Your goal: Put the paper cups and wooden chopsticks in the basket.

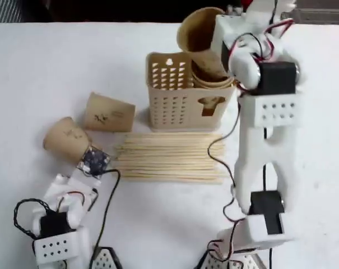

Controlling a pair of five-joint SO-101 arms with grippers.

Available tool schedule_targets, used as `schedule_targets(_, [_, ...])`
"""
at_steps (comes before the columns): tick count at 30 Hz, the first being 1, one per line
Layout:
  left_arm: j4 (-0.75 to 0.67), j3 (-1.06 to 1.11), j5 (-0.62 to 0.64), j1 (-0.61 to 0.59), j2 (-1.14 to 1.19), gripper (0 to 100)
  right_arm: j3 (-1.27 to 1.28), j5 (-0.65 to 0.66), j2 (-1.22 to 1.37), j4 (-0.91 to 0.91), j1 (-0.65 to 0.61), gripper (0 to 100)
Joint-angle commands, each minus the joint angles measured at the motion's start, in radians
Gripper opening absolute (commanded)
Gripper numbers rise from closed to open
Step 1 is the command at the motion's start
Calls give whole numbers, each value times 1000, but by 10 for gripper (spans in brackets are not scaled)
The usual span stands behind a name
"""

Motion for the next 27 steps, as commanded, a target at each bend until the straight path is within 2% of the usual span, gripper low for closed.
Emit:
schedule_targets(1, [8,-3,-11,-7,2,211,-2,-20,8,-16,-7,22])
schedule_targets(4, [8,-3,-11,-7,2,211,-3,-26,13,30,2,38])
schedule_targets(9, [8,-3,-11,-7,2,211,21,-26,18,70,36,187])
schedule_targets(12, [8,-3,-11,-7,2,211,75,-18,28,65,56,243])
schedule_targets(27, [8,-3,-11,-7,2,211,137,-17,332,67,104,248])
